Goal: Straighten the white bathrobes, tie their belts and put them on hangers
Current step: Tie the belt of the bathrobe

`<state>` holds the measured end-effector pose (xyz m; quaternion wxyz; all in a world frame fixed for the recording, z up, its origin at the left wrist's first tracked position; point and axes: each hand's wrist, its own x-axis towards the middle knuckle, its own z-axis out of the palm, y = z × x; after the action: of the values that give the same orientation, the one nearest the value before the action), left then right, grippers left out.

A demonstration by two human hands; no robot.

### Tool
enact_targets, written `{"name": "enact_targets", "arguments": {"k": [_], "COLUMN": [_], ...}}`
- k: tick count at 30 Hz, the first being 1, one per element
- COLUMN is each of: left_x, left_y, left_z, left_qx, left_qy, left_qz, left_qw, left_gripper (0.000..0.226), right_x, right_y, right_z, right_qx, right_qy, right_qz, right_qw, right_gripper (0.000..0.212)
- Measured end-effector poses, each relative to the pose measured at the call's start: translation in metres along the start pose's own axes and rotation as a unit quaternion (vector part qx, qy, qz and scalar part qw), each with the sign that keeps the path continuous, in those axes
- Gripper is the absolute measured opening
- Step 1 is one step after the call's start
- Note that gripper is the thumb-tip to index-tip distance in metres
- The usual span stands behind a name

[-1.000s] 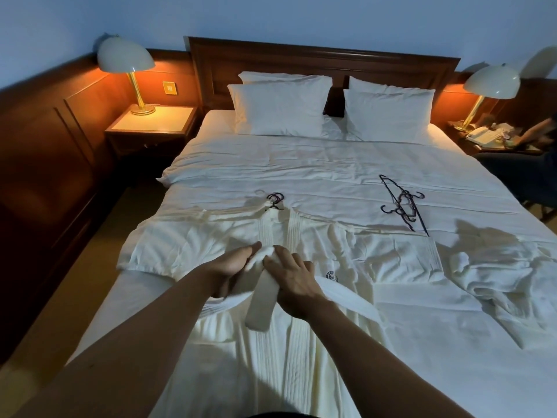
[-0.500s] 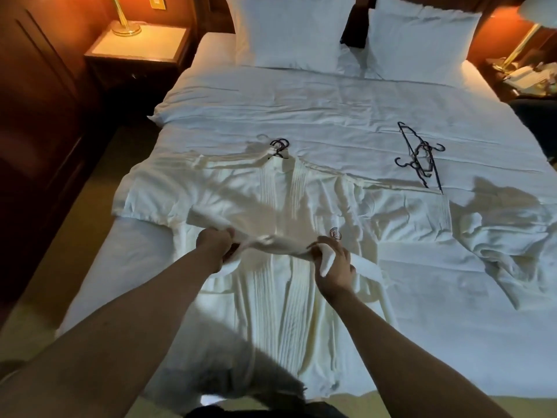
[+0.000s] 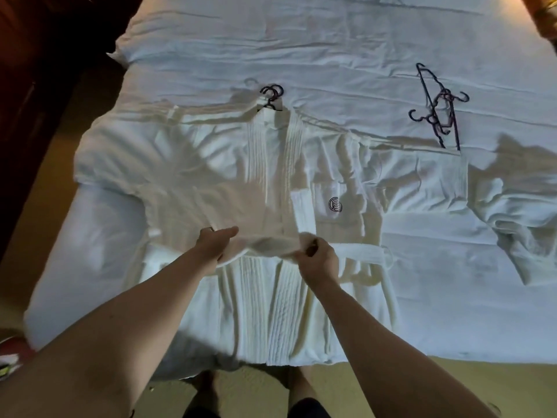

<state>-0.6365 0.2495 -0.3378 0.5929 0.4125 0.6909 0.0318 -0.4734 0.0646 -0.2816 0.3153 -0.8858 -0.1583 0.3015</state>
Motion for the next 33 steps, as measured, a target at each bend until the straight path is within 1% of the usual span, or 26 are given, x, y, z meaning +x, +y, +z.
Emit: {"name": "enact_targets", "arguments": {"k": [2, 3, 4, 6, 7, 9, 10, 11, 13, 14, 15, 16, 17, 18, 19, 21, 23, 25, 27, 28, 30, 33], "left_x": [-0.023, -0.026, -0.028, -0.030, -0.032, -0.034, -0.038, -0.035, -0.032, -0.033, -0.030, -0.030, -0.036, -0.036, -0.035, -0.034, -0.031, -0.032, -0.045, -0.052, -0.066, -0.077], "left_y": [0.013, 0.017, 0.019, 0.024, 0.025, 0.025, 0.026, 0.025, 0.025, 0.028, 0.029, 0.031, 0.033, 0.032, 0.030, 0.026, 0.027, 0.026, 0.027, 0.027, 0.029, 0.033], "left_z": [0.005, 0.008, 0.010, 0.010, 0.009, 0.004, 0.001, -0.002, -0.006, -0.006, -0.005, -0.005, -0.004, -0.004, -0.004, -0.004, -0.007, -0.011, -0.010, -0.009, -0.002, 0.004], "left_qx": [0.028, 0.040, 0.057, 0.092, 0.108, 0.157, 0.172, 0.175, 0.147, 0.136, 0.130, 0.122, 0.102, 0.090, 0.082, 0.080, 0.074, 0.096, 0.139, 0.143, 0.134, 0.132], "left_qy": [-0.002, 0.005, 0.019, 0.039, 0.043, 0.036, 0.011, -0.013, -0.057, -0.056, -0.037, -0.005, 0.019, 0.031, 0.032, 0.036, 0.070, 0.105, 0.114, 0.102, 0.061, -0.016], "left_qz": [0.001, 0.007, 0.015, 0.078, 0.113, 0.161, 0.181, 0.215, 0.241, 0.229, 0.226, 0.205, 0.186, 0.155, 0.140, 0.113, 0.089, 0.080, 0.109, 0.145, 0.218, 0.287], "left_qw": [1.000, 0.999, 0.998, 0.992, 0.987, 0.974, 0.968, 0.961, 0.958, 0.962, 0.965, 0.971, 0.977, 0.983, 0.986, 0.990, 0.991, 0.987, 0.978, 0.974, 0.965, 0.949], "left_gripper": [0.074, 0.065, 0.058, 0.040, 0.033, 0.028, 0.031, 0.037, 0.048, 0.048, 0.044, 0.035, 0.026, 0.023, 0.025, 0.028, 0.032, 0.041, 0.048, 0.050, 0.048, 0.036], "right_x": [-0.001, -0.002, -0.004, -0.005, -0.007, -0.010, -0.013, -0.016, -0.017, -0.016, -0.012, -0.006, 0.000, 0.005, 0.007, 0.009, 0.011, 0.013, 0.017, 0.019, 0.022, 0.027], "right_y": [-0.001, -0.001, -0.001, -0.007, -0.013, -0.028, -0.037, -0.046, -0.063, -0.068, -0.069, -0.066, -0.060, -0.053, -0.047, -0.032, -0.023, -0.018, -0.021, -0.024, -0.035, -0.051], "right_z": [0.008, 0.012, 0.015, 0.013, 0.010, 0.003, 0.002, 0.002, 0.008, 0.011, 0.012, 0.012, 0.011, 0.009, 0.007, 0.005, 0.001, -0.001, 0.000, 0.002, 0.004, 0.003], "right_qx": [-0.029, -0.051, -0.070, -0.068, -0.053, -0.006, 0.015, 0.031, 0.069, 0.093, 0.114, 0.121, 0.112, 0.086, 0.048, -0.022, -0.037, -0.025, -0.028, -0.036, -0.028, 0.008], "right_qy": [0.023, 0.050, 0.080, 0.113, 0.104, 0.044, 0.010, -0.009, -0.010, -0.004, 0.003, 0.013, 0.014, 0.000, -0.025, -0.070, -0.064, -0.041, -0.053, -0.068, -0.083, -0.061], "right_qz": [-0.042, -0.080, -0.123, -0.206, -0.251, -0.321, -0.335, -0.341, -0.319, -0.288, -0.250, -0.212, -0.177, -0.150, -0.143, -0.157, -0.139, -0.089, -0.046, -0.034, -0.017, -0.018], "right_qw": [0.998, 0.994, 0.987, 0.970, 0.961, 0.946, 0.942, 0.939, 0.945, 0.953, 0.961, 0.970, 0.978, 0.985, 0.988, 0.985, 0.988, 0.995, 0.997, 0.996, 0.996, 0.998], "right_gripper": [0.005, 0.006, 0.016, 0.025, 0.026, 0.030, 0.031, 0.032, 0.035, 0.035, 0.032, 0.025, 0.017, 0.013, 0.013, 0.020, 0.021, 0.015, 0.019, 0.025, 0.035, 0.038]}}
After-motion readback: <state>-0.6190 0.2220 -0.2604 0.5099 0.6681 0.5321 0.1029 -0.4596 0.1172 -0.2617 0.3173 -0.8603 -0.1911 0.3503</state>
